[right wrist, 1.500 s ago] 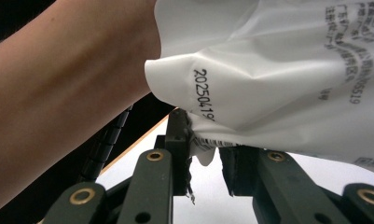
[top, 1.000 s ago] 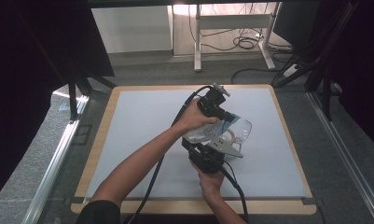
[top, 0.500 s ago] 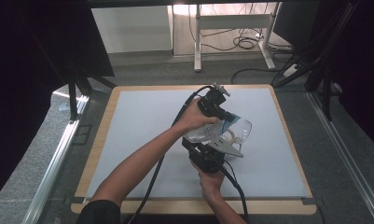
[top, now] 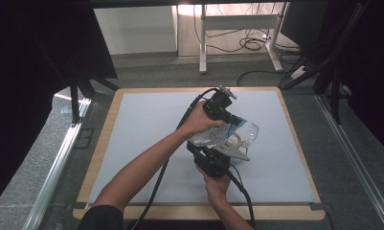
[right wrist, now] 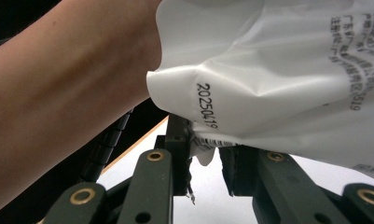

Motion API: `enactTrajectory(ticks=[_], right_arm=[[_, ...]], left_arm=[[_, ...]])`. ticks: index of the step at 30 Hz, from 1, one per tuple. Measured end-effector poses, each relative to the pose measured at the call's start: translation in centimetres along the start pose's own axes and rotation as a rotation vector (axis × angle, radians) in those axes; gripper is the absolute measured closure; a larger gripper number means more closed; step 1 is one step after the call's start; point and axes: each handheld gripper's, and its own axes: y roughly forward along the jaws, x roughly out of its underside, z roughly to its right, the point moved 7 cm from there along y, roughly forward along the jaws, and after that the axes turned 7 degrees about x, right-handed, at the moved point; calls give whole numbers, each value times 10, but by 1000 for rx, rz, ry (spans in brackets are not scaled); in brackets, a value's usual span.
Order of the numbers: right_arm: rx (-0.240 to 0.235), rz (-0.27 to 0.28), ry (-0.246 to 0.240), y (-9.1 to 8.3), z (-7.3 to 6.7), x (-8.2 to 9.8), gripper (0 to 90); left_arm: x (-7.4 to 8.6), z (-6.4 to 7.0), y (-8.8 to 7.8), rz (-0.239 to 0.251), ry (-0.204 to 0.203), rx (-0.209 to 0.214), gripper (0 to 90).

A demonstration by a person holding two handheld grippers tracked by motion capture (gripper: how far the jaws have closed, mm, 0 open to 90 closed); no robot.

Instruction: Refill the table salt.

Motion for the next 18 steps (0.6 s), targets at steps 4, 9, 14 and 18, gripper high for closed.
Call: enactTrajectory(ticks=[4,9,14,18], right_arm=[[2,1,-1,0,0,0,748],[1,-1,-1,0,1,0,748],[1,-2,-1,0,1,0,747],[1,-4,-2,0,1,0,747]], left_arm=[[0,0,0,0,1,1,899],[0,0,1,-2,0,2,900],[0,0,1,1,-4,2,900],[0,0,1,1,-6,4,899]])
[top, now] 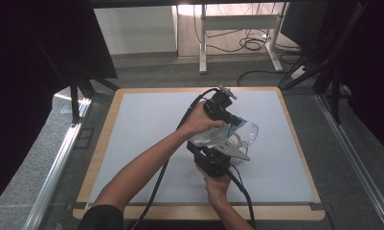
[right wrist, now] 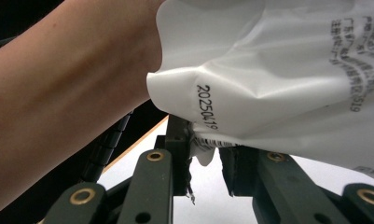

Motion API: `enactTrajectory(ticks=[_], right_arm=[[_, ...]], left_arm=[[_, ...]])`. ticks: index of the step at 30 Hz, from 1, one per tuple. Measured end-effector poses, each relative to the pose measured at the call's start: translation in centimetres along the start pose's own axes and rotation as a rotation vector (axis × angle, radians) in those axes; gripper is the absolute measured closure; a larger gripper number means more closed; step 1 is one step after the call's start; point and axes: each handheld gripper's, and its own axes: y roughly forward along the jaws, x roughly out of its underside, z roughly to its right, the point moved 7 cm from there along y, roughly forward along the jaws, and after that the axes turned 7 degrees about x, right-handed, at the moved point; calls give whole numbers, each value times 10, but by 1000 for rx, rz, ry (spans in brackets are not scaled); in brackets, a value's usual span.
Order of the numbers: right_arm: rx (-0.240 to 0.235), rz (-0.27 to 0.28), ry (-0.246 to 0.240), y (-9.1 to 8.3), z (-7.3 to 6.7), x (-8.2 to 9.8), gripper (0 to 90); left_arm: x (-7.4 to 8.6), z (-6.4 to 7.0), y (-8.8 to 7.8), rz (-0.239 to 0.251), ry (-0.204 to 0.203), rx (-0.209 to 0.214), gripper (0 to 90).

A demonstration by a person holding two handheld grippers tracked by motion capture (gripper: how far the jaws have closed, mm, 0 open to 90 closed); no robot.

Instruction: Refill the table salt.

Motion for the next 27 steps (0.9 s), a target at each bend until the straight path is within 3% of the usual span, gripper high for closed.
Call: enactTrajectory(ticks=[12,17,27], right_arm=[[-2,-7,-4,1,-1,2,747],[-8,-4,-28,1,1,4,743],[-8,-29,-31,2,3,15,700]], left_arm=[[3,-1,0,2,-4,-1,900],[3,-2,-3,35,-9,5,899],[6,-3,-11,97,-17,-14,899]])
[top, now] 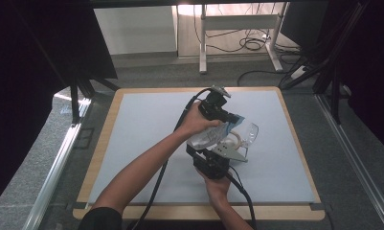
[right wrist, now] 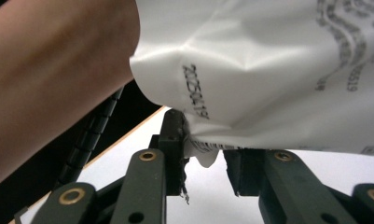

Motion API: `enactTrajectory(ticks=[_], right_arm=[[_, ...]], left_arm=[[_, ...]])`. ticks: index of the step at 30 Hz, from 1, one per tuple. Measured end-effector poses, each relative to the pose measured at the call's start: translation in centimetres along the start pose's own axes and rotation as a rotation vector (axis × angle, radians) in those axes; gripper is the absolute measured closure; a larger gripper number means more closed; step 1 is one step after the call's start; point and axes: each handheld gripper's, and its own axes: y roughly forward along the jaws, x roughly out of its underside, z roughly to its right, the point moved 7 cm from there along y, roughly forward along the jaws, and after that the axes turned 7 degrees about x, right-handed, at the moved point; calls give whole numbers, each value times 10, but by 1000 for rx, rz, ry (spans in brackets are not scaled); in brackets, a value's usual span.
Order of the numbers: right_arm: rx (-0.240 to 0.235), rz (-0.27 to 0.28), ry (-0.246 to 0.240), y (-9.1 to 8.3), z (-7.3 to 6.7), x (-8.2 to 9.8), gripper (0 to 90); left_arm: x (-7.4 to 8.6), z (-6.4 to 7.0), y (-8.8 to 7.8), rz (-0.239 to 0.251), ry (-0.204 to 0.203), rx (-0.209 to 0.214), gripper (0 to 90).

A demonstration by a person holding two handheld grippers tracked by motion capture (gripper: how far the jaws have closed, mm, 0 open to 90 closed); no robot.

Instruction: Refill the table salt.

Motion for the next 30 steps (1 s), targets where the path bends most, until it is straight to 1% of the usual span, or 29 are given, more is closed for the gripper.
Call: enactTrajectory(ticks=[1,4,8,13,15,16,17,19,21,23,29,30], right_arm=[[3,0,-6,0,0,2,689],[1,-10,-4,-1,1,6,674],[8,-13,-14,-3,2,10,654],[26,-13,-9,-6,6,14,624],[30,-10,-8,-7,6,15,615],[31,-10,-9,-7,6,16,608],[31,-12,-16,-8,6,16,601],[34,-19,-24,-9,6,19,585],[42,-31,-20,-11,8,22,574],[47,-43,-30,-12,10,25,567],[61,-71,-38,-13,14,30,539],[63,-74,-40,-13,15,31,533]], left_arm=[[1,0,-1,8,-1,2,899],[3,2,-3,27,0,-3,899],[4,2,-5,43,3,-11,899],[5,4,-6,55,6,-13,899],[6,5,-7,65,-1,-9,899],[7,5,-7,62,4,-10,899],[7,6,-8,70,-1,-8,899],[8,6,-10,77,-1,-9,899],[9,7,-12,84,0,-11,899],[10,7,-14,91,-2,-12,899],[13,6,-19,113,-17,-22,900],[14,7,-20,116,-19,-19,900]])
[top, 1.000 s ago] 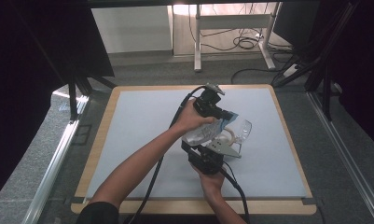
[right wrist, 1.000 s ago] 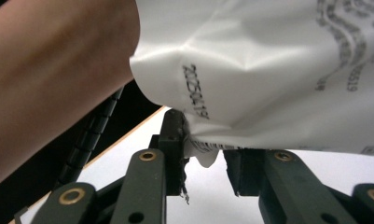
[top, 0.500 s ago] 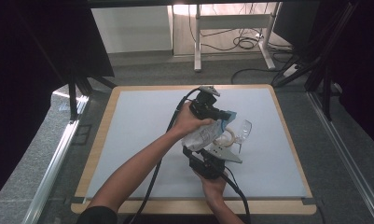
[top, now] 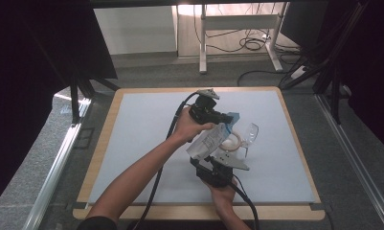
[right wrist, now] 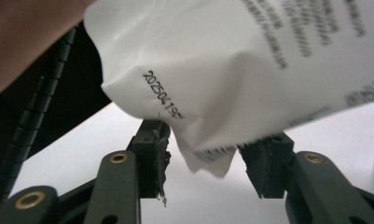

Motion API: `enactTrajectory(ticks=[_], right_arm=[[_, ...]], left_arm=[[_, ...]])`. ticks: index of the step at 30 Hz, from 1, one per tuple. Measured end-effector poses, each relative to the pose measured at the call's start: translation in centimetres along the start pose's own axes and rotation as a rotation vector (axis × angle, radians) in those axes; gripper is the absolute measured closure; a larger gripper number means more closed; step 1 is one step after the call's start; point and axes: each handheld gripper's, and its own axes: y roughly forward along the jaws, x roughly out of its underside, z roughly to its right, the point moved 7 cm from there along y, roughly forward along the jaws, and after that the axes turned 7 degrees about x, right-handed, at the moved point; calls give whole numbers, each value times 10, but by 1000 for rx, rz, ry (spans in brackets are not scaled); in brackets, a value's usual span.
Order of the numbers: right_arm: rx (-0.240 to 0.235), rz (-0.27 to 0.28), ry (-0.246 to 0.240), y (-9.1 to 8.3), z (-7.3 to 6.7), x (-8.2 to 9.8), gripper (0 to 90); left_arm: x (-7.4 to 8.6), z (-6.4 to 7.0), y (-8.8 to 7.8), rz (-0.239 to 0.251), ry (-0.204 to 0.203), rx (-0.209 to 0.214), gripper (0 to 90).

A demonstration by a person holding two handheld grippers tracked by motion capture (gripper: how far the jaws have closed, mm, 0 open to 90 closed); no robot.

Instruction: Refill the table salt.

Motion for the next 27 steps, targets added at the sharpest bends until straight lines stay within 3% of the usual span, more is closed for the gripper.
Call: enactTrajectory(ticks=[13,27], right_arm=[[24,-36,-34,0,7,7,475],[48,-122,-53,-25,31,23,402]], left_arm=[[3,8,-5,44,-5,13,899],[3,11,-11,82,-7,16,900]])
